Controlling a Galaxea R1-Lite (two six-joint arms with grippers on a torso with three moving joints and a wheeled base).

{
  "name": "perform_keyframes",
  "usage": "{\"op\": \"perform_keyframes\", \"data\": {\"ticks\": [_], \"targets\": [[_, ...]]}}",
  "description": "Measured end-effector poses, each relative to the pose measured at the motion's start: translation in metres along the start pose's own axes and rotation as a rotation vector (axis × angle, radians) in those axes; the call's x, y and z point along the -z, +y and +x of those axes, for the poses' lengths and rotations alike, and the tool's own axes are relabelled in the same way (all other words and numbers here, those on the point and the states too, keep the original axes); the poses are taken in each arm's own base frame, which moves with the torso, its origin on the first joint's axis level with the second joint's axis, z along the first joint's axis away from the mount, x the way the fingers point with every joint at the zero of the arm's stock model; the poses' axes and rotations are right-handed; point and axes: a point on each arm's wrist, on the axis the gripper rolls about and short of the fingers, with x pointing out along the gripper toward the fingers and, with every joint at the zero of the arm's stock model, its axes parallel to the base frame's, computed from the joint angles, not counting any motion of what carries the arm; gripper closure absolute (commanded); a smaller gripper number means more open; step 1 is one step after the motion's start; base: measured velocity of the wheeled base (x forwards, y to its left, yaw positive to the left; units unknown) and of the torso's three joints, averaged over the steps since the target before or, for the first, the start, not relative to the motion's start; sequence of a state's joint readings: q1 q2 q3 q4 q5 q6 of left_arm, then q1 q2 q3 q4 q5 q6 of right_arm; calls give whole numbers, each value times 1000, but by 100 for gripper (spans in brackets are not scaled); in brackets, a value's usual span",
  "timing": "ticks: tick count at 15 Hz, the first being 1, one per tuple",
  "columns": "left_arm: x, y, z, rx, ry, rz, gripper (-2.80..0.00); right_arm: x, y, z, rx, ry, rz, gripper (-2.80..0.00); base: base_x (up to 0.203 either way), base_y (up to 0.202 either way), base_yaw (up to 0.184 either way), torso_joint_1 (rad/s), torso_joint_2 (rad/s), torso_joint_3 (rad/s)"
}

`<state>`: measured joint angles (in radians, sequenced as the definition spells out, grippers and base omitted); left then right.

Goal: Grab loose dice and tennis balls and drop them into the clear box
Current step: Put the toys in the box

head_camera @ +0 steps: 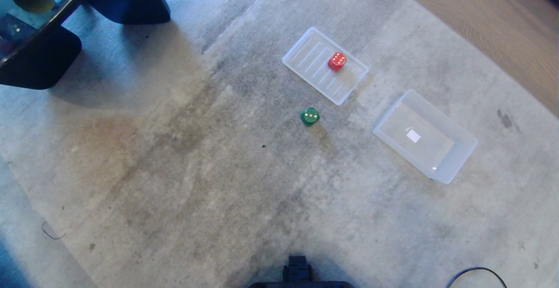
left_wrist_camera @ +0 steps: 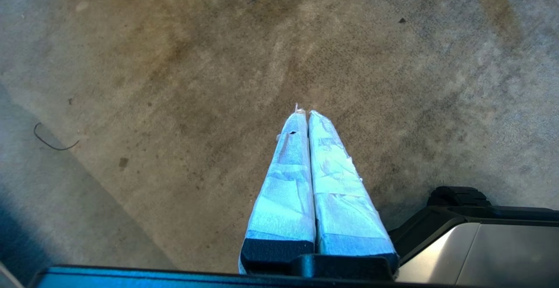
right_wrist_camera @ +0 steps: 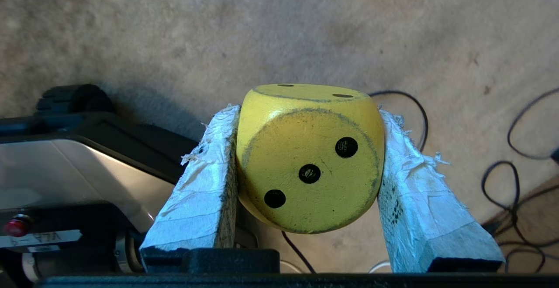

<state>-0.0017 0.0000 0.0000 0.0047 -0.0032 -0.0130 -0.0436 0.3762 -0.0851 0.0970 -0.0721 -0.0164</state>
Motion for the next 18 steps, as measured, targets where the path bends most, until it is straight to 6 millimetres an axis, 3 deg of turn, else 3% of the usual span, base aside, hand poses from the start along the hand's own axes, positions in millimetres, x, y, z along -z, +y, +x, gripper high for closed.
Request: {"op": "perform_keyframes", "data": {"ticks": [6, 11, 18], "targets": [[0, 0, 0, 0, 0, 0, 0, 7, 2, -2, -60, -198, 10, 0, 0, 0, 0, 0, 0, 0], [0, 0, 0, 0, 0, 0, 0, 16, 0, -18, -100, -405, -20, 0, 0, 0, 0, 0, 0, 0], [0, 0, 0, 0, 0, 0, 0, 20, 0, -22, -103, -471, 5, 0, 0, 0, 0, 0, 0, 0]]}}
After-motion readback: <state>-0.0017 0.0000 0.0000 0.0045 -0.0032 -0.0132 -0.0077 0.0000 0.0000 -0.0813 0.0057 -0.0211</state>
